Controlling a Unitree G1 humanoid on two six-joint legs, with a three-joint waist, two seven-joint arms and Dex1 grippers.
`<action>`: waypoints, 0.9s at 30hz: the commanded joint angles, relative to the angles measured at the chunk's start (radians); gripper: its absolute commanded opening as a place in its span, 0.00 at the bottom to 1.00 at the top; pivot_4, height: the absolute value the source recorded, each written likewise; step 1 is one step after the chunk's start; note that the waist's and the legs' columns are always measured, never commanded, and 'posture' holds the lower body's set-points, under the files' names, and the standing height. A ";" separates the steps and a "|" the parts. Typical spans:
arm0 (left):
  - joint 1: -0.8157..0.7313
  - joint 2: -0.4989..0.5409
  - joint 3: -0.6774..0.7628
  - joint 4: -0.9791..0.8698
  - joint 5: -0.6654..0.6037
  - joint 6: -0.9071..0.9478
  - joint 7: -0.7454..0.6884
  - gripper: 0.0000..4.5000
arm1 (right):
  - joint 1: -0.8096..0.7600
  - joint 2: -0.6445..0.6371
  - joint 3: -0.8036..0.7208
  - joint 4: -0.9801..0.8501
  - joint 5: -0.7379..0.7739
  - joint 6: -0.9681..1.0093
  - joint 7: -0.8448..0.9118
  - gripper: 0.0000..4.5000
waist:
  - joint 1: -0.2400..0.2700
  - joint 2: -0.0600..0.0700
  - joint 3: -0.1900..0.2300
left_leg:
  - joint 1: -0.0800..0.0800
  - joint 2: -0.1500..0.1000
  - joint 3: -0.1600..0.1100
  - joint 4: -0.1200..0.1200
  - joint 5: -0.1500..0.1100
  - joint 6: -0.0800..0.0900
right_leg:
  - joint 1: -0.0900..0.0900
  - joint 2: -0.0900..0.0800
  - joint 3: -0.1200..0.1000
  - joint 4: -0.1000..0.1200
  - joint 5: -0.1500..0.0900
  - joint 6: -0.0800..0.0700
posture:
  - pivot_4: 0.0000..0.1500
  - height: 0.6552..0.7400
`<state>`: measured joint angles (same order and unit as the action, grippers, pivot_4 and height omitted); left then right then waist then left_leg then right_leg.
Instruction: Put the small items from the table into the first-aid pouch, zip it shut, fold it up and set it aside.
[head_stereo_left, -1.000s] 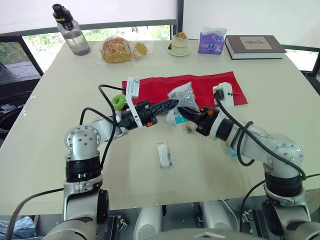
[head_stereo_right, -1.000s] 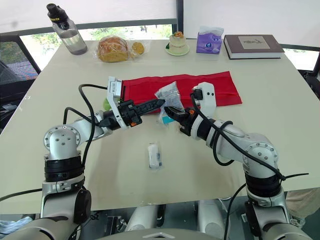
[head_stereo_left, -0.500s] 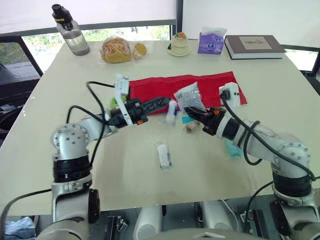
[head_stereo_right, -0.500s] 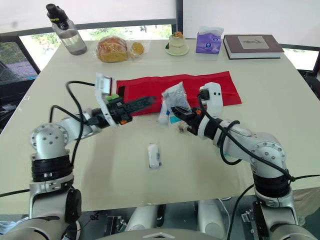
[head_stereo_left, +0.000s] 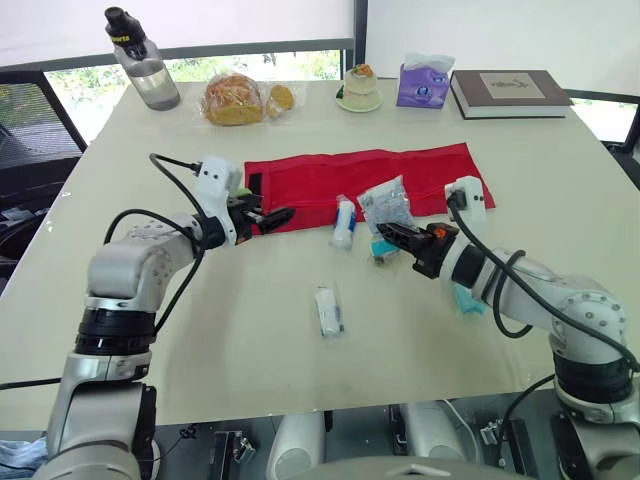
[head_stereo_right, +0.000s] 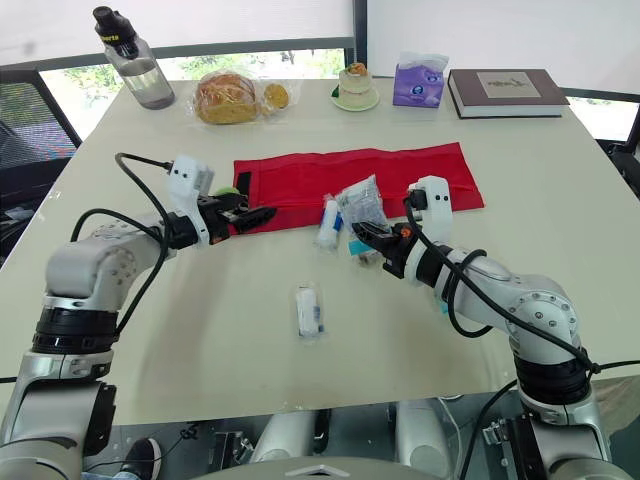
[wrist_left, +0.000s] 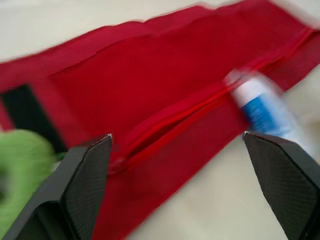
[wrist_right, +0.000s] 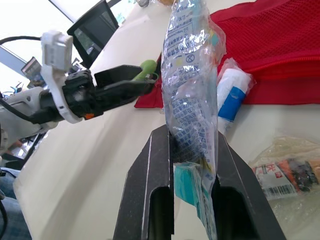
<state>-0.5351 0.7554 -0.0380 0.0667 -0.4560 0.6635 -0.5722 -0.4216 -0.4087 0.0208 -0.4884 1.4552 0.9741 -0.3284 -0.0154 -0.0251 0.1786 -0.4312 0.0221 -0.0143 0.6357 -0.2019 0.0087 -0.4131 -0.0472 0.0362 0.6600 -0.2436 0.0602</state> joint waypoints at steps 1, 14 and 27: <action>-0.028 0.005 -0.053 0.027 0.147 -0.151 -0.015 0.99 | -0.008 -0.002 -0.005 -0.037 -0.024 -0.021 0.022 0.03 | 0.001 0.000 0.000 | 0.000 0.000 0.000 0.000 0.000 0.000 | 0.000 0.000 0.000 0.000 0.000 0.000 | 1.00 1.00; -0.215 -0.067 -0.243 0.438 0.605 -0.591 0.045 0.99 | -0.010 0.014 -0.002 -0.037 -0.071 -0.016 0.049 0.03 | 0.001 0.000 0.000 | -0.001 0.000 0.001 0.000 0.000 0.000 | -0.001 0.000 0.000 0.001 0.000 0.001 | 1.00 1.00; -0.324 -0.159 -0.239 0.681 0.743 -0.783 0.124 0.90 | -0.013 0.032 0.006 -0.040 -0.108 -0.012 0.060 0.03 | 0.001 0.000 0.000 | -0.001 0.000 0.001 0.001 0.000 0.000 | -0.001 0.000 0.000 0.002 0.001 0.002 | 1.00 1.00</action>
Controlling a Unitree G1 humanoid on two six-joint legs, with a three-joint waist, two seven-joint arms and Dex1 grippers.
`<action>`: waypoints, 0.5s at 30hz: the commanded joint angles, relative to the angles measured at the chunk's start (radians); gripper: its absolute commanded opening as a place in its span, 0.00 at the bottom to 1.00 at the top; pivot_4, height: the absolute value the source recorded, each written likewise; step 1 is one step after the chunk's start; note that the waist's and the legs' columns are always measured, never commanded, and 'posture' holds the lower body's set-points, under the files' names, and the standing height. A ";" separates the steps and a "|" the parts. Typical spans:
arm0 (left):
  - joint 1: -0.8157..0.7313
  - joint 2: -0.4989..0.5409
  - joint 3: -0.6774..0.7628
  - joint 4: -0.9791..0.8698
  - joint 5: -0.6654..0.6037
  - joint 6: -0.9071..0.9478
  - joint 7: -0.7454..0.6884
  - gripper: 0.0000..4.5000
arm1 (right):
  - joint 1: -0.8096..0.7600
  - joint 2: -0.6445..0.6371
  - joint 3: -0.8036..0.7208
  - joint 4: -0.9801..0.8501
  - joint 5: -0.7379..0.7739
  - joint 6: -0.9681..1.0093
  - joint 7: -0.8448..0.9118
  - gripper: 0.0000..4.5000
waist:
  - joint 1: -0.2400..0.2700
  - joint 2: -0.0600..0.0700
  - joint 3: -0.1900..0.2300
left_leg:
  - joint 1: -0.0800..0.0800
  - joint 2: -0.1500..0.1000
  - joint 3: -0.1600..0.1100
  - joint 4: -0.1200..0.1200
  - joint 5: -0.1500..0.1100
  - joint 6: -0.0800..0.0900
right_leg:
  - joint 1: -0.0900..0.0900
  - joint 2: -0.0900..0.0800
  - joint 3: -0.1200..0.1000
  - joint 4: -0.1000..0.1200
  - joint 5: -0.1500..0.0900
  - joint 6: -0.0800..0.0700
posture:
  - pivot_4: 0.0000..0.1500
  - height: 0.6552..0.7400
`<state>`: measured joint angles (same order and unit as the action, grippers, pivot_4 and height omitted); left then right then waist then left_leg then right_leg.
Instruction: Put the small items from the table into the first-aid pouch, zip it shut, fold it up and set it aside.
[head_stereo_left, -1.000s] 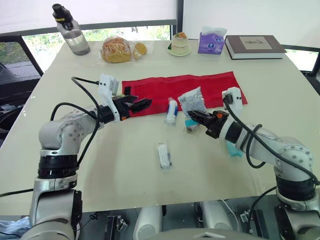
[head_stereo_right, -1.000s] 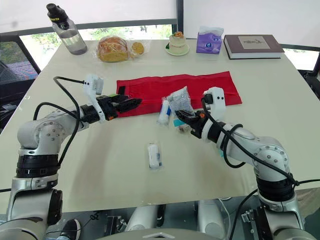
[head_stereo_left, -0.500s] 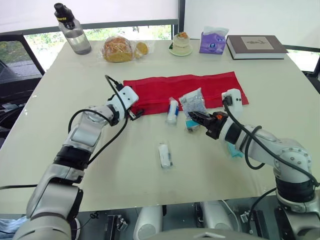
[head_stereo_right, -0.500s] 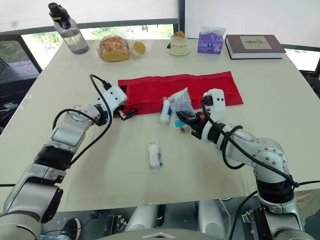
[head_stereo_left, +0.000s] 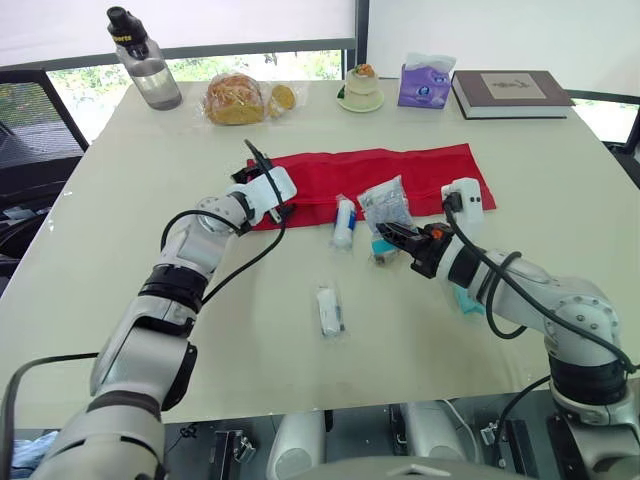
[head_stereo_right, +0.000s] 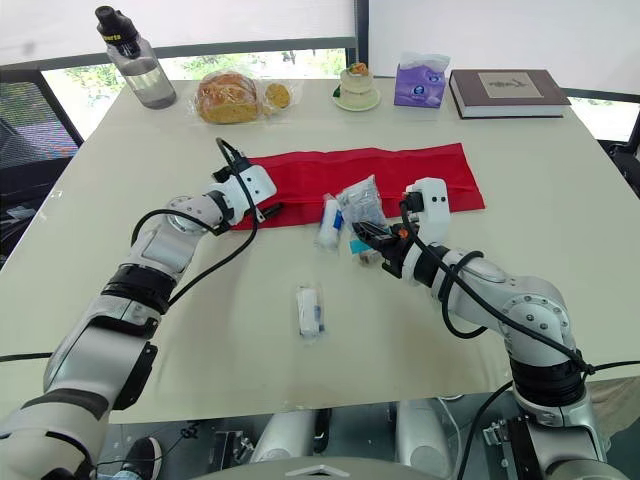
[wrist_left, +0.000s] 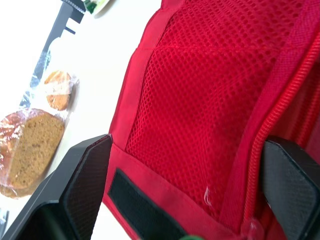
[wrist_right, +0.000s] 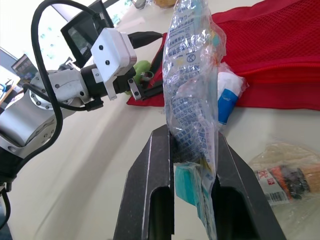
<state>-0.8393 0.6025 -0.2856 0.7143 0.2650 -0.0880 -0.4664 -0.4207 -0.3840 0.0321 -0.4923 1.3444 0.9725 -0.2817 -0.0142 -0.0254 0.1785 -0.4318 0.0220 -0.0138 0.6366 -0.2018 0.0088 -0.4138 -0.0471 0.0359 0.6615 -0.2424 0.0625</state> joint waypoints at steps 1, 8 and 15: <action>-0.023 -0.009 0.011 0.038 0.022 -0.036 0.017 0.85 | -0.013 0.008 -0.006 -0.037 0.001 -0.010 0.014 0.03 | -0.001 0.000 0.000 | 0.000 0.000 0.000 0.000 0.000 0.000 | 0.000 0.000 0.000 0.000 0.000 0.000 | 1.00 1.00; 0.003 -0.011 0.015 0.023 0.019 -0.084 -0.035 0.27 | -0.004 0.016 -0.008 -0.039 -0.009 -0.010 0.015 0.03 | -0.001 0.000 0.000 | 0.000 0.000 0.000 0.000 0.000 0.000 | 0.000 0.000 0.000 0.000 0.000 0.000 | 1.00 1.00; 0.041 -0.021 0.034 -0.042 -0.007 -0.080 -0.099 0.02 | 0.008 0.020 -0.007 -0.038 -0.005 -0.003 0.010 0.03 | -0.001 0.000 0.000 | 0.000 0.000 0.000 0.000 0.000 0.000 | 0.000 0.000 0.000 0.000 0.000 0.000 | 1.00 1.00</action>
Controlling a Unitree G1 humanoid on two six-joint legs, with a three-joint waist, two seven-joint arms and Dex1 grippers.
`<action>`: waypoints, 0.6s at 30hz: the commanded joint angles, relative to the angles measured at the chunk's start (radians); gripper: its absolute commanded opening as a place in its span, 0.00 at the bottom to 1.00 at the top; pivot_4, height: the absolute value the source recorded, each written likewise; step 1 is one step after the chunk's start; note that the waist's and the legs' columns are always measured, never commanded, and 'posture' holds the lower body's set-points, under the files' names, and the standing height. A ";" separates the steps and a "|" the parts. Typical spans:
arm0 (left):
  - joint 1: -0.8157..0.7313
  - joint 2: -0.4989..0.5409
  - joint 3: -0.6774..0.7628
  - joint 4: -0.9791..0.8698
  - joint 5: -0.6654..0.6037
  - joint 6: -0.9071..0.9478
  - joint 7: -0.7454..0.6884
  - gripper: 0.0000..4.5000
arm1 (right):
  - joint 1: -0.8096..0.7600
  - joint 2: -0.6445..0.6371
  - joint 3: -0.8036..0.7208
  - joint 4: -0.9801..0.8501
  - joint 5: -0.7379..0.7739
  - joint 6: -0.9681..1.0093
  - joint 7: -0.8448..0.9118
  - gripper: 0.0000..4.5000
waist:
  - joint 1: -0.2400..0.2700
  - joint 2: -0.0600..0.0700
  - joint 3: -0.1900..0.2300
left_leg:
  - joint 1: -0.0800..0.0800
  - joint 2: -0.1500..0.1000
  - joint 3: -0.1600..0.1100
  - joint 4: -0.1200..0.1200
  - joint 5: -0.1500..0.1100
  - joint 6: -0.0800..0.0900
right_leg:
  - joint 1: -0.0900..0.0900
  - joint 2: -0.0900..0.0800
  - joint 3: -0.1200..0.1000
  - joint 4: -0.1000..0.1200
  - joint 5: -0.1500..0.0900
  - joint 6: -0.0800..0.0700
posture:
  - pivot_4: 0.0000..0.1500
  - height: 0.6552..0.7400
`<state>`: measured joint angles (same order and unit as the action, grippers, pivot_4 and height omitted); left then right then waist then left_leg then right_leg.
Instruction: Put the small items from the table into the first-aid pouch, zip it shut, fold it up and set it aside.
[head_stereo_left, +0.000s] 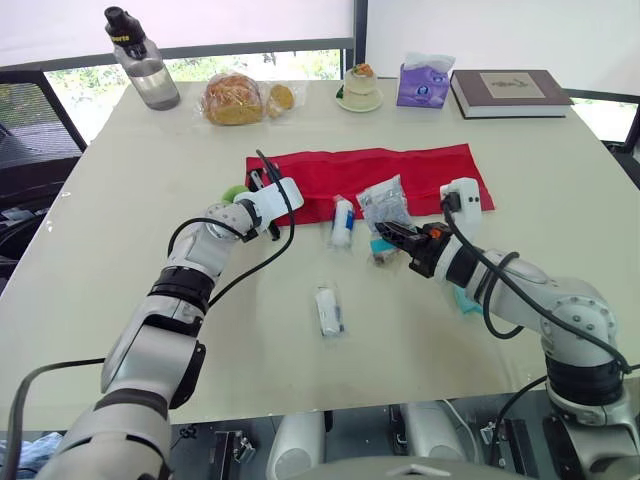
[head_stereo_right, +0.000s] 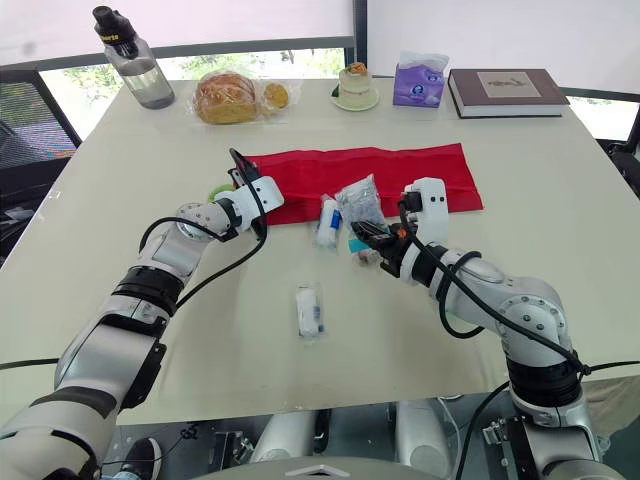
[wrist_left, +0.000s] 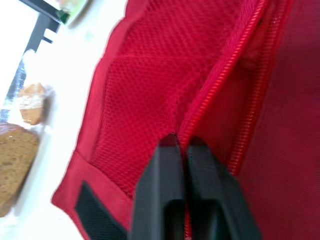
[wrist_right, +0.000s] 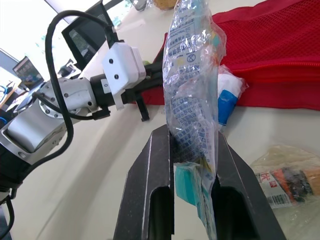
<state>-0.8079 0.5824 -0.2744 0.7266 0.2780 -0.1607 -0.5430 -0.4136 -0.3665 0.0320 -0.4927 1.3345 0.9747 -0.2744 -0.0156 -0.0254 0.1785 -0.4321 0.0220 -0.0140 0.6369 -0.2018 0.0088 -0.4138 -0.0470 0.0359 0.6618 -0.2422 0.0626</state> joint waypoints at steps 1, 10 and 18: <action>0.016 -0.002 0.024 -0.068 -0.024 -0.003 -0.033 0.02 | 0.000 0.003 -0.007 -0.036 0.007 -0.004 0.002 0.03 | 0.000 0.000 0.000 | 0.000 0.000 0.000 0.000 0.000 0.000 | 0.000 0.000 0.000 0.000 0.000 0.000 | 1.00 1.00; 0.050 -0.054 0.035 -0.209 -0.063 0.067 -0.112 0.02 | 0.007 0.014 0.000 -0.026 0.019 0.011 -0.005 0.03 | 0.001 0.000 0.000 | 0.000 0.000 0.000 0.001 0.000 0.000 | 0.000 0.000 0.000 0.000 0.000 0.000 | 1.00 1.00; 0.100 -0.094 0.030 -0.311 -0.086 0.098 -0.185 0.02 | 0.001 0.019 -0.001 -0.011 0.015 0.021 -0.008 0.03 | 0.000 0.000 0.000 | 0.000 0.000 -0.001 0.001 0.000 0.000 | 0.000 0.000 0.000 0.001 0.000 0.000 | 1.00 1.00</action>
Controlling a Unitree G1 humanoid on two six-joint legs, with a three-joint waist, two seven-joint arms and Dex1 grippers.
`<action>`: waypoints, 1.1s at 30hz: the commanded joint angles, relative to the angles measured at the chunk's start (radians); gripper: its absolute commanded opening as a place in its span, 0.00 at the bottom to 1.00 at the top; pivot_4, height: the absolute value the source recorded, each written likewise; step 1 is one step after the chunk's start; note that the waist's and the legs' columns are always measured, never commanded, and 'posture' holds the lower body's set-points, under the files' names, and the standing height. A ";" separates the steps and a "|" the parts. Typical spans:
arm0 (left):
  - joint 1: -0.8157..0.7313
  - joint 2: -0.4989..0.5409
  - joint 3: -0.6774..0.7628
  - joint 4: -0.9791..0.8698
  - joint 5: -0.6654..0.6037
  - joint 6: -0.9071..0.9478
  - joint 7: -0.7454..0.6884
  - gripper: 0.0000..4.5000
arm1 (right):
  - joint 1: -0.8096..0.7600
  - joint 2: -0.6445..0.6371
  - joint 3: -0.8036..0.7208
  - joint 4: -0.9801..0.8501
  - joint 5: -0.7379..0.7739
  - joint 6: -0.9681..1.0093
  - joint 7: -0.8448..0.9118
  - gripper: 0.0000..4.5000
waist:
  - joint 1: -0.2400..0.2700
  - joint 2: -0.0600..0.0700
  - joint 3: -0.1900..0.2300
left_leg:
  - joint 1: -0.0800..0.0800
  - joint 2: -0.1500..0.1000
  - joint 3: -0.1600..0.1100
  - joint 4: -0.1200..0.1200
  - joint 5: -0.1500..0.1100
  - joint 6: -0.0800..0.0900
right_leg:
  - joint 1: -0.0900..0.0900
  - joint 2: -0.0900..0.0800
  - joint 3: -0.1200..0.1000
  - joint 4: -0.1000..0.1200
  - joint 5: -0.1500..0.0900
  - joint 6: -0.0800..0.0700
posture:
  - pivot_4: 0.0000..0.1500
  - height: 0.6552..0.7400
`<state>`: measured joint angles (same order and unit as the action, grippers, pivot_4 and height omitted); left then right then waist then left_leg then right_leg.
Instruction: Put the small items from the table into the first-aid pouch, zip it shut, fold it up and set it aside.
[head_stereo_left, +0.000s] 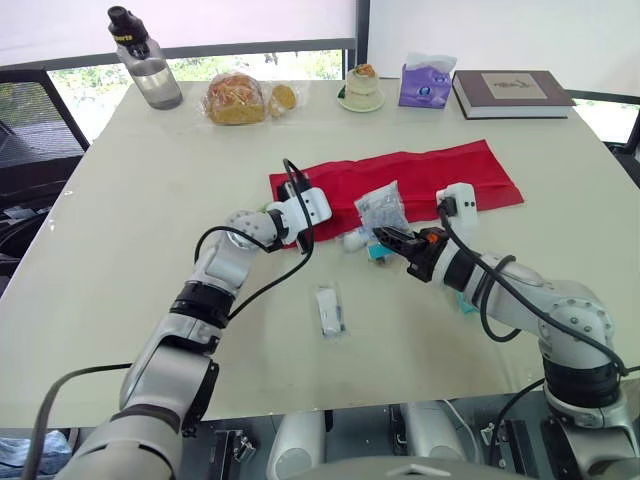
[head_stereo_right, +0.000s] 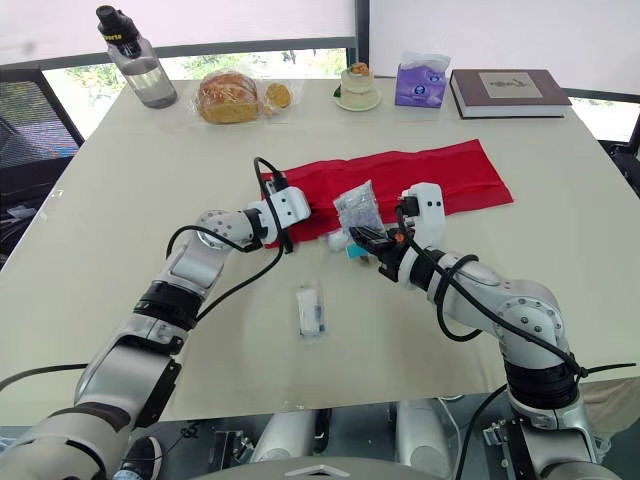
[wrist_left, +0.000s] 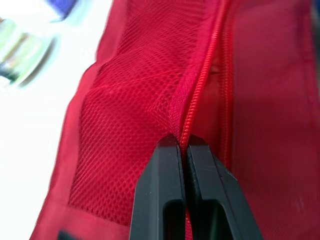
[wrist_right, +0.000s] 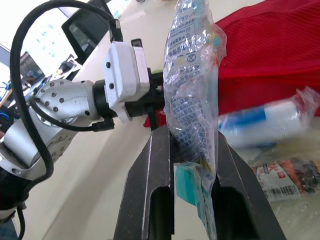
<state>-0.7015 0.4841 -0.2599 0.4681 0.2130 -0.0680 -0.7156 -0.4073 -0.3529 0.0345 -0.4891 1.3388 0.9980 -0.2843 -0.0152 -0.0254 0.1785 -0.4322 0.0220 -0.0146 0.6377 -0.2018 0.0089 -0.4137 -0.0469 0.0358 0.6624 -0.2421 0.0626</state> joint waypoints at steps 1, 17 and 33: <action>-0.007 0.007 0.020 -0.054 -0.021 0.004 -0.016 0.02 | -0.007 0.010 -0.002 -0.011 0.012 -0.001 0.001 0.03 | -0.001 0.000 0.000 | 0.000 0.000 0.000 0.000 0.000 0.000 | 0.000 0.000 0.000 0.000 0.000 0.000 | 1.00 1.00; 0.044 0.004 0.045 -0.101 -0.057 -0.054 -0.039 0.02 | -0.091 0.266 -0.029 0.359 0.049 0.040 -0.082 0.03 | -0.002 0.000 0.000 | 0.001 0.000 -0.001 0.000 0.000 0.000 | 0.000 0.000 0.000 0.001 0.000 0.000 | 1.00 1.00; 0.049 0.017 0.101 -0.096 -0.056 -0.021 0.043 0.02 | -0.161 0.411 -0.099 0.507 0.160 0.073 -0.300 0.03 | -0.025 0.000 0.000 | 0.001 0.000 -0.001 0.000 0.000 0.000 | 0.000 0.000 0.000 0.002 0.001 0.000 | 1.00 1.00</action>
<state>-0.6466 0.4872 -0.1833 0.4106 0.1645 -0.0862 -0.6885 -0.5527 0.0453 -0.0414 0.0281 1.4649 1.0797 -0.5565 -0.0402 -0.0250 0.1783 -0.4316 0.0220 -0.0155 0.6381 -0.2017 0.0090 -0.4137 -0.0464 0.0356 0.6642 -0.2416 0.0630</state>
